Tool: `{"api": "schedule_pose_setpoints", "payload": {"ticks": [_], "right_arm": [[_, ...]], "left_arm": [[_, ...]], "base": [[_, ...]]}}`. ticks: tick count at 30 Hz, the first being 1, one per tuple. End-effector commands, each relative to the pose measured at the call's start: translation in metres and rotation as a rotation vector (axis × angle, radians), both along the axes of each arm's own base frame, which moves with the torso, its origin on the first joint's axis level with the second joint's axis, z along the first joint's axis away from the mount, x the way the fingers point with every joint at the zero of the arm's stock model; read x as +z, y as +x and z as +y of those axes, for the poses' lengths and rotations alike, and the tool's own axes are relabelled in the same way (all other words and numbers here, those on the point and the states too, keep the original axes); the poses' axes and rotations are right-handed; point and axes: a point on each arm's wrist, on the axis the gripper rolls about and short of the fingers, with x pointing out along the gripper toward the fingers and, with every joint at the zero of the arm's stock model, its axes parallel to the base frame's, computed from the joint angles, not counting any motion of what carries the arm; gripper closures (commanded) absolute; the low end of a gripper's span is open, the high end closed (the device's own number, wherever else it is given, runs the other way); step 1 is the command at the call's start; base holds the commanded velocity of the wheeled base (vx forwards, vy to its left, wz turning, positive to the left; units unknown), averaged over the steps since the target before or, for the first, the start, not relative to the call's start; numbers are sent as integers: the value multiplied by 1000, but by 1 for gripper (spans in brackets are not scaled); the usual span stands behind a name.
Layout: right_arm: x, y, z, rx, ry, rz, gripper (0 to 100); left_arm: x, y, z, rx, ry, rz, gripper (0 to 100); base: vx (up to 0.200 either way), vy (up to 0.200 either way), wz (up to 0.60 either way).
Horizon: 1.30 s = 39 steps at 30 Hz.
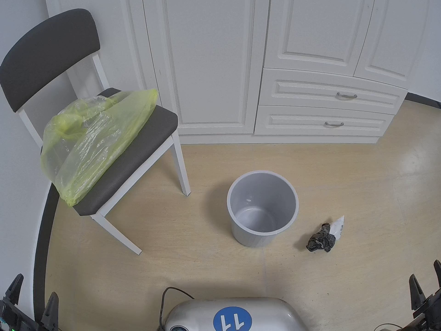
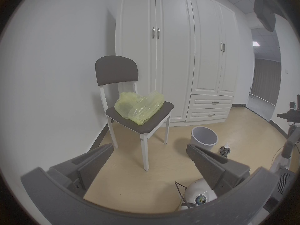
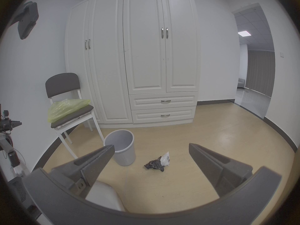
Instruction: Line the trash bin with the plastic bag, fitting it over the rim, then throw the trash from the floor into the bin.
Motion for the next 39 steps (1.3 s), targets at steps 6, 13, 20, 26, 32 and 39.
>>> {"api": "schedule_pose_setpoints", "payload": {"ticks": [6, 13, 20, 26, 32, 39], "right_arm": [[-5, 0, 0, 0, -3, 3, 0], [-5, 0, 0, 0, -3, 3, 0], [-5, 0, 0, 3, -6, 6, 0], [-6, 0, 0, 6, -44, 10, 0], [-6, 0, 1, 21, -75, 11, 0], [-5, 0, 0, 20, -28, 7, 0]], "left_arm": [[-3, -1, 0, 0, -2, -8, 0], [-3, -1, 0, -7, 9, -8, 0], [-3, -1, 0, -4, 5, -8, 0], [-3, 0, 0, -7, 20, -7, 0], [-3, 0, -1, -22, 41, -18, 0], [-2, 0, 0, -13, -8, -20, 0]], "base": [[0, 0, 0], [0, 0, 0], [0, 0, 0], [0, 0, 0], [0, 0, 0], [0, 0, 0]]}}
